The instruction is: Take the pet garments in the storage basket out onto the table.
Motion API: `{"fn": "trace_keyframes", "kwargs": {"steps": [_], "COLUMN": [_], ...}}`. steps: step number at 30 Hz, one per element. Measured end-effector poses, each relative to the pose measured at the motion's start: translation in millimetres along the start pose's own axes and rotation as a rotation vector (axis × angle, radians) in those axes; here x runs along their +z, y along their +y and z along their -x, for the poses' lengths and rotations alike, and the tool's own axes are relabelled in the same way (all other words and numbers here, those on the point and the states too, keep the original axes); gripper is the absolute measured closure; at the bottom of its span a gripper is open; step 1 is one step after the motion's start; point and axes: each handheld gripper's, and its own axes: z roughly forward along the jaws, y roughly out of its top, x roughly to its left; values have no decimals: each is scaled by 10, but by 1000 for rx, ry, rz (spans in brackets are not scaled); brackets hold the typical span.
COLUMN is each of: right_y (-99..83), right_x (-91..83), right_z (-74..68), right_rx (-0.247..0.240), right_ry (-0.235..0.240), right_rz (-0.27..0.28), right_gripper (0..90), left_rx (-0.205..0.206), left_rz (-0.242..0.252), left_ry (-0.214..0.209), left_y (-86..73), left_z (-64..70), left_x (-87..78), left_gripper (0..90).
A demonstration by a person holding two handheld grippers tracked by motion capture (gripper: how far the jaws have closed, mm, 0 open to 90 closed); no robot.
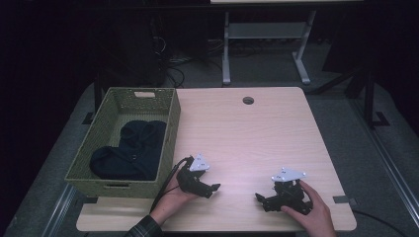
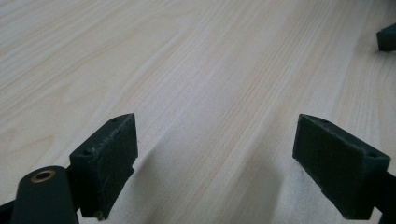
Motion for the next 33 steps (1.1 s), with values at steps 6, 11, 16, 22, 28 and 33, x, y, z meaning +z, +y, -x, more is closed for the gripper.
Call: {"fn": "trace_keyframes", "kwargs": {"steps": [6,11,16,22,28,33], "right_y": [0,0,0,0,0,0], "right_x": [0,0,-1,0,0,1], "right_z": [-2,-1,-1,-2,-2,-3], "right_rx": [3,1,1,-1,0,0], "right_ry": [1,0,0,2,2,3], "right_rz": [0,-1,-1,1,1,1], "right_gripper": [0,0,0,0,0,0], "left_rx": [4,5,4,1,-11,-10], "left_rz": [3,1,3,3,9,16], "left_ry": [-7,-11,-7,-13,-13,-16], "left_y": [38,51,81,105,135,159], "left_z": [-21,-23,-31,-29,-35,-33], "left_x": [-35,-42,-70,-94,-127,-159], "left_gripper": [136,136,136,136,137,137]}}
